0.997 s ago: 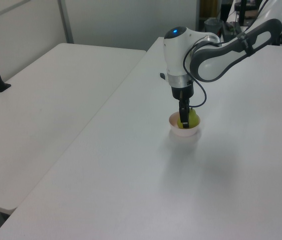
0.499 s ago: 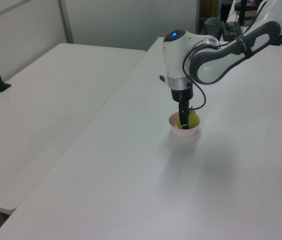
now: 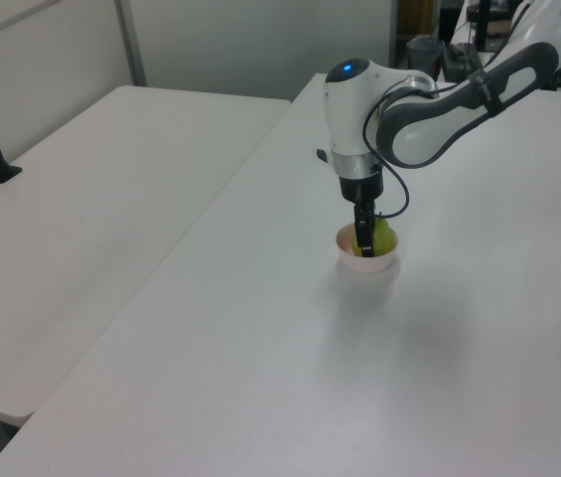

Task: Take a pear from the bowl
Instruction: 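Lift the pear out of the bowl and carry it sideways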

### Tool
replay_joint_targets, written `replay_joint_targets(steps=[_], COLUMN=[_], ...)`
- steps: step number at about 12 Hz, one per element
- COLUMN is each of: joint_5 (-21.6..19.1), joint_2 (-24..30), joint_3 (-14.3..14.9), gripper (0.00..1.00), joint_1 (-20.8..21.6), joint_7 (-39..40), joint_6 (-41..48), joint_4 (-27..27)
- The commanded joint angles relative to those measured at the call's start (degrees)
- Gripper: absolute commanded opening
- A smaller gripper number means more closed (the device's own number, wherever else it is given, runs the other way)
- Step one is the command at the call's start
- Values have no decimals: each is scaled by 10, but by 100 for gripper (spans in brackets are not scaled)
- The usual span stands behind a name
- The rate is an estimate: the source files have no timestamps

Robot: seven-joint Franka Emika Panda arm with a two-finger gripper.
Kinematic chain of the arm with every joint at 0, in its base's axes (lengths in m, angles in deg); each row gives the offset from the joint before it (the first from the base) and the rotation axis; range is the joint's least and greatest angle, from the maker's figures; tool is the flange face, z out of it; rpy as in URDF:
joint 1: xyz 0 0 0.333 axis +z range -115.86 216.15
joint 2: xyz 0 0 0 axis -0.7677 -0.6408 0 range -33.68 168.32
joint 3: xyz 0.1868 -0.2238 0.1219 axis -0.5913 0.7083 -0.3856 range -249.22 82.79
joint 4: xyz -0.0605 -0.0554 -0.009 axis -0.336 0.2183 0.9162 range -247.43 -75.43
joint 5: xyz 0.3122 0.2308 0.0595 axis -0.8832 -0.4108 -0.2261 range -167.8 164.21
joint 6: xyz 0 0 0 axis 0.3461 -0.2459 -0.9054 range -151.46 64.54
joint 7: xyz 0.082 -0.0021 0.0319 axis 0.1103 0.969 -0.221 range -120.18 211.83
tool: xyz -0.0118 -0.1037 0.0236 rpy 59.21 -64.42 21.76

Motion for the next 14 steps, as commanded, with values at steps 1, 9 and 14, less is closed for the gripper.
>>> replay_joint_targets(steps=[1,9,14], joint_5=[12,-29,-66], joint_2=[13,80,145], joint_3=[4,3,10], gripper=[60,60,61], joint_1=[6,-10,-60], joint_7=[-14,-8,49], joint_6=[-3,126,220], joint_4=[-5,39,67])
